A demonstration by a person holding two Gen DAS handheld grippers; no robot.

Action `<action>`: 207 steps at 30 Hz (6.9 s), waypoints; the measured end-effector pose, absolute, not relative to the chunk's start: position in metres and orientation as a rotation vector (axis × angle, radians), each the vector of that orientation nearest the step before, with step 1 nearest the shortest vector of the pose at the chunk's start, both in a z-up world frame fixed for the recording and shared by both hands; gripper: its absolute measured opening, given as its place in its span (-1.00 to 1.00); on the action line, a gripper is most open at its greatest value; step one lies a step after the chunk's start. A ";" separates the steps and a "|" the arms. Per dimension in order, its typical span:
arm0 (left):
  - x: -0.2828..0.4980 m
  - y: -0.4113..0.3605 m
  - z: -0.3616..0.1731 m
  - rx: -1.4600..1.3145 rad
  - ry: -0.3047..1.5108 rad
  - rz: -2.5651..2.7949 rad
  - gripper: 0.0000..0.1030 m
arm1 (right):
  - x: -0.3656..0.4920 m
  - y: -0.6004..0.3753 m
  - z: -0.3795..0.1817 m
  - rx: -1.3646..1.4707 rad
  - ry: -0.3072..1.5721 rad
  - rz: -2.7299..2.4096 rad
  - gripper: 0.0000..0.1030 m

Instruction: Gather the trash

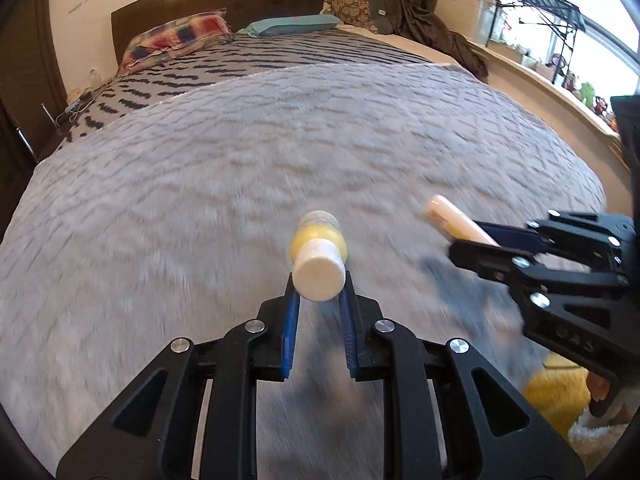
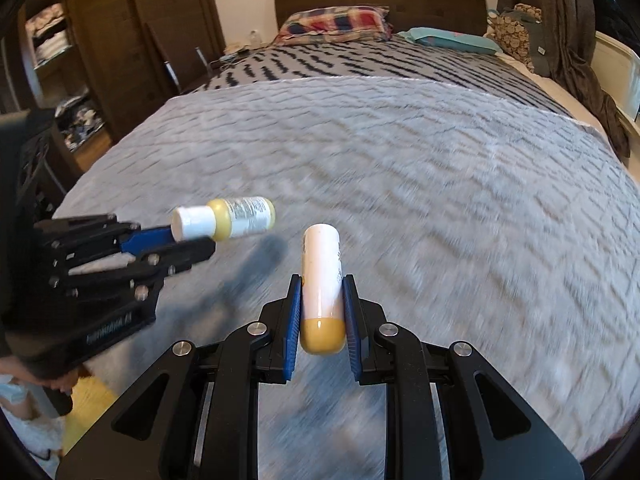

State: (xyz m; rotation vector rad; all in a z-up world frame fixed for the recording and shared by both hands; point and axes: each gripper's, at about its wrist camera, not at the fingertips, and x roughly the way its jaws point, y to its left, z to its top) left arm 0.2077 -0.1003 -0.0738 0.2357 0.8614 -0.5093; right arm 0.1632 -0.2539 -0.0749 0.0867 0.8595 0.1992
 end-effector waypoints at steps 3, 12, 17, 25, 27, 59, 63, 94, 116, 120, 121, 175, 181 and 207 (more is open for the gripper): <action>0.174 -0.090 -0.074 0.224 0.858 -0.513 -0.65 | 0.139 -0.245 -0.074 0.109 0.854 0.214 -0.59; 0.081 -0.055 -0.079 0.205 0.854 -0.507 -0.66 | 0.059 -0.225 -0.076 0.090 0.842 0.218 -0.59; 0.034 -0.042 -0.089 0.194 0.868 -0.521 -0.66 | 0.016 -0.224 -0.089 0.084 0.855 0.202 -0.59; -0.015 -0.039 -0.140 0.196 0.979 -0.549 -0.66 | -0.027 -0.221 -0.149 0.120 0.997 0.195 -0.59; -0.019 -0.040 -0.157 0.194 1.019 -0.549 -0.66 | -0.031 -0.219 -0.164 0.129 1.033 0.201 -0.59; 0.020 -0.025 -0.288 0.128 1.224 -0.405 0.69 | 0.000 -0.214 -0.261 0.182 1.205 0.086 0.91; 0.022 -0.023 -0.275 0.119 1.197 -0.395 0.81 | 0.002 -0.221 -0.246 0.182 1.180 0.058 0.93; 0.016 0.016 0.032 0.044 0.472 -0.117 0.85 | -0.050 -0.297 0.052 0.118 0.410 -0.165 0.94; -0.039 0.018 0.059 0.054 0.335 -0.075 0.85 | -0.098 -0.254 0.076 0.081 0.273 -0.184 0.94; -0.040 0.018 0.058 0.059 0.332 -0.061 0.85 | -0.098 -0.252 0.076 0.079 0.276 -0.180 0.94; -0.040 0.018 0.058 0.060 0.332 -0.059 0.85 | -0.098 -0.251 0.076 0.077 0.275 -0.182 0.94; -0.048 0.017 0.056 0.051 0.320 -0.056 0.85 | -0.094 -0.242 0.072 0.095 0.285 -0.152 0.94; -0.048 0.017 0.057 0.051 0.320 -0.053 0.85 | -0.094 -0.241 0.072 0.095 0.288 -0.146 0.94; -0.048 0.016 0.057 0.055 0.311 -0.048 0.85 | -0.093 -0.243 0.072 0.098 0.283 -0.131 0.94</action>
